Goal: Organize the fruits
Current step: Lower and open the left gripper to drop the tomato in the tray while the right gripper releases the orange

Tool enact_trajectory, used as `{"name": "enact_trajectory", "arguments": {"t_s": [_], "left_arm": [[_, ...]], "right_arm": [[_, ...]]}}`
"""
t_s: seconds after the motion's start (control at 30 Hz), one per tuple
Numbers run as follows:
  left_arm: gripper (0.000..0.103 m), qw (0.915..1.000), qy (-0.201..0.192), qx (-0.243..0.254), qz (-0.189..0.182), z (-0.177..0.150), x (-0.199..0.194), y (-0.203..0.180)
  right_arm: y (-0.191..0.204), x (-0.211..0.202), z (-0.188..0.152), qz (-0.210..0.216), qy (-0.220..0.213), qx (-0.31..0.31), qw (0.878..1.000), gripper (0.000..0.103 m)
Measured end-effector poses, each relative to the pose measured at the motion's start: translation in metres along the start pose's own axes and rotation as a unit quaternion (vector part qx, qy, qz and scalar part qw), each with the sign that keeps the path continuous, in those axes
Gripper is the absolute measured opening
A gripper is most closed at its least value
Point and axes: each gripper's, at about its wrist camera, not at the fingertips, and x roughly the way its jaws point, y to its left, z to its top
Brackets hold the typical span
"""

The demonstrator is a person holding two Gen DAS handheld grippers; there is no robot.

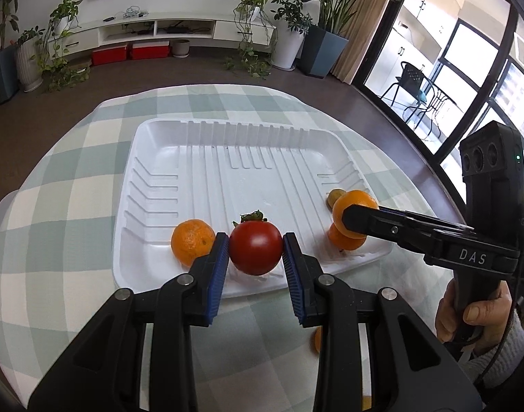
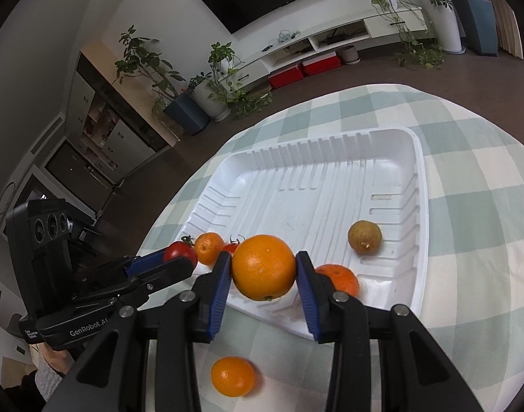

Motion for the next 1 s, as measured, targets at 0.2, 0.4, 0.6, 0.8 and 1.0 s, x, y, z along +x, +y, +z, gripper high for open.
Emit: {"name": "enact_trajectory", "arguments": {"t_s": [0.2,0.4,0.6,0.8,1.0], "left_arm": [[0.030,1.0000,0.004,0.000,0.003,0.014,0.017,0.006],[0.030,0.9999,0.005,0.004,0.009,0.029,0.031,0.008],[0.030,0.9998,0.011,0.003,0.017,0.038,0.046,0.015],[0.030,0.9997,0.017,0.002,0.019,0.042,0.060,0.020],[0.030,0.9995,0.023,0.002,0.023,0.042,0.070,0.022]], "right_arm": [[-0.004,0.011,0.011,-0.004,0.004,-0.005,1.000,0.041],[-0.007,0.020,0.018,-0.009,0.006,-0.009,1.000,0.041],[-0.012,0.028,0.022,-0.015,0.009,-0.010,1.000,0.041],[-0.014,0.036,0.025,-0.020,0.013,-0.015,1.000,0.041],[-0.015,0.041,0.026,-0.025,0.014,-0.019,0.999,0.041]]}}
